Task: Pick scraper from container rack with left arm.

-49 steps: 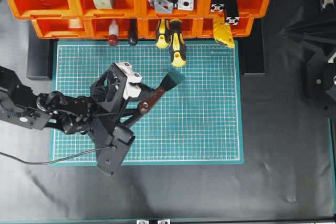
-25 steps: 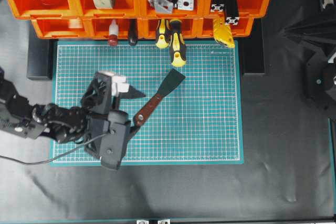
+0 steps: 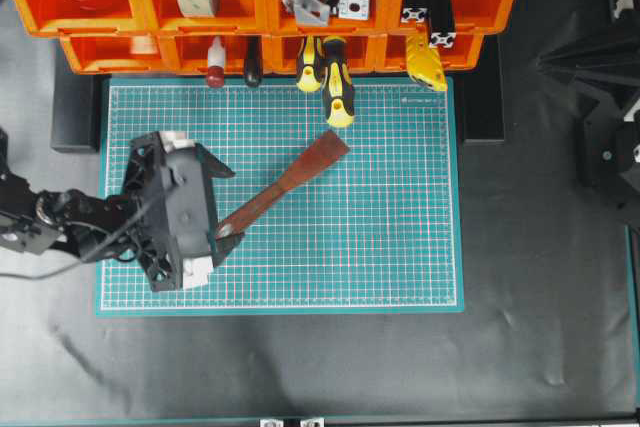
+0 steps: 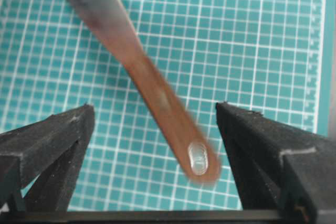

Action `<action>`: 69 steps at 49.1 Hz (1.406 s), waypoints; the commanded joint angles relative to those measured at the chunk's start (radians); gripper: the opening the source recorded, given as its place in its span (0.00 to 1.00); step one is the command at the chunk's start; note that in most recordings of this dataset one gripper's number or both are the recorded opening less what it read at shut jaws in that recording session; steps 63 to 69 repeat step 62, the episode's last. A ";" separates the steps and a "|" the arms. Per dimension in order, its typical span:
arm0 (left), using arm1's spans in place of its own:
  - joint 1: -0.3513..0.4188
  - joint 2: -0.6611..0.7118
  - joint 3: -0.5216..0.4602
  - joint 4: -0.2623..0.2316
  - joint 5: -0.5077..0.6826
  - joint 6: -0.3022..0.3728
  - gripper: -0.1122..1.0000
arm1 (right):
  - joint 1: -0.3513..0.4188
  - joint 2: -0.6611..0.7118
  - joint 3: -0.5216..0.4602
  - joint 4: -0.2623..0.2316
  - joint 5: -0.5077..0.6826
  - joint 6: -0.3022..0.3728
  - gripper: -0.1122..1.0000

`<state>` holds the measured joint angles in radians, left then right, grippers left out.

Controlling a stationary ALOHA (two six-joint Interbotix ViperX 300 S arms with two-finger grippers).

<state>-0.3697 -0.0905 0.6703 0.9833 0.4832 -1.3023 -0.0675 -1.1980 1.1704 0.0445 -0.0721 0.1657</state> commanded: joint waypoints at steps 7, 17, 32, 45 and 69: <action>0.009 -0.049 0.028 0.005 -0.055 -0.156 0.91 | -0.002 0.008 -0.025 0.002 -0.002 0.000 0.09; -0.005 -0.144 0.061 0.005 -0.069 -0.152 0.90 | -0.002 0.006 -0.025 0.002 -0.002 -0.002 0.09; -0.087 -0.522 0.209 0.005 -0.069 -0.141 0.90 | -0.002 -0.003 -0.025 0.000 0.017 -0.002 0.09; -0.115 -0.865 0.275 0.005 -0.060 0.046 0.89 | -0.002 -0.008 -0.026 0.000 0.018 0.000 0.09; -0.114 -0.985 0.284 0.005 -0.009 0.132 0.87 | -0.002 -0.014 -0.031 0.000 0.015 0.002 0.09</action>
